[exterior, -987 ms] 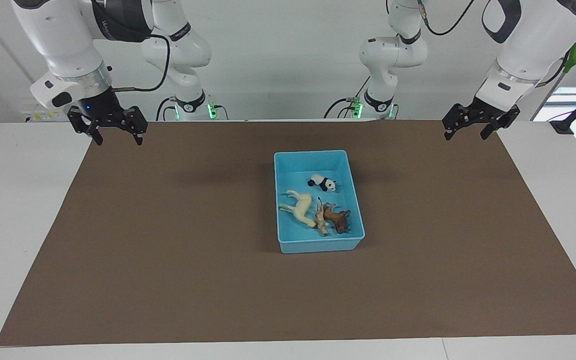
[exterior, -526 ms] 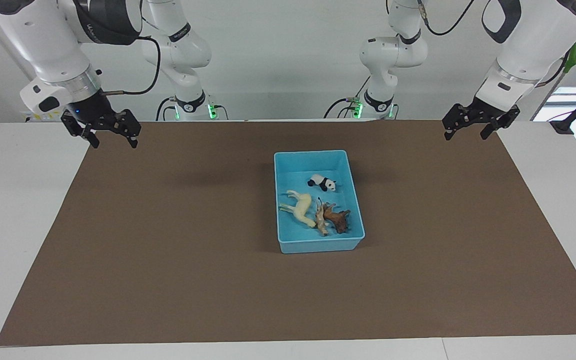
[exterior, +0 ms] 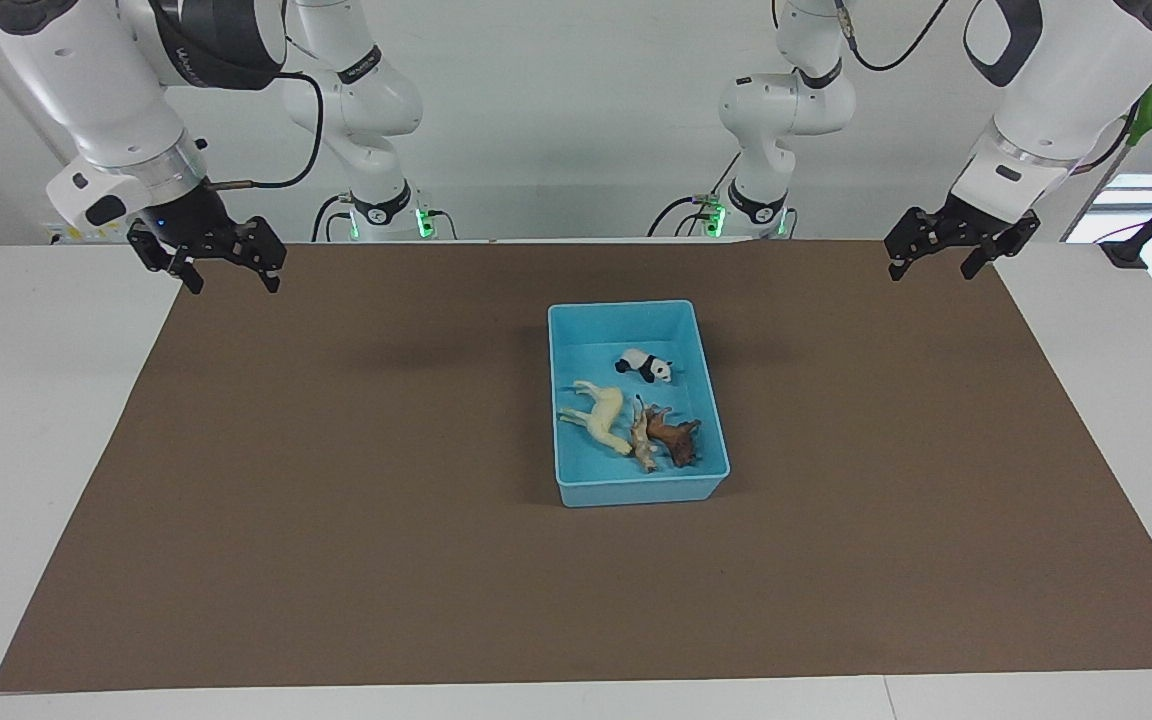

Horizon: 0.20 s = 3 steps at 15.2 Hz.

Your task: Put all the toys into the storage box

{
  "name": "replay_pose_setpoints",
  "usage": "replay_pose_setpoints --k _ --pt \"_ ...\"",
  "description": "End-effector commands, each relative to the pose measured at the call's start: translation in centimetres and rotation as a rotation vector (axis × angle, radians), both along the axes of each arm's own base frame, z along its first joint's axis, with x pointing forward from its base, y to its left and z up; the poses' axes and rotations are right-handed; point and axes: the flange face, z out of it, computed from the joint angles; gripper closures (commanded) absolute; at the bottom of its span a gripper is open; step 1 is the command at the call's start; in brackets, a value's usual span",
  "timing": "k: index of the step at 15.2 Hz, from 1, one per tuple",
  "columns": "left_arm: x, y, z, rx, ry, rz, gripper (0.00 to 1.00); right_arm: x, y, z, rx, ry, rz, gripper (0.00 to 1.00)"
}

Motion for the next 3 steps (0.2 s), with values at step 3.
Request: replay_pose_setpoints --k 3 --pt "-0.72 0.18 0.06 -0.013 -0.011 -0.008 0.0 -0.31 -0.24 -0.07 0.009 0.015 0.016 0.0"
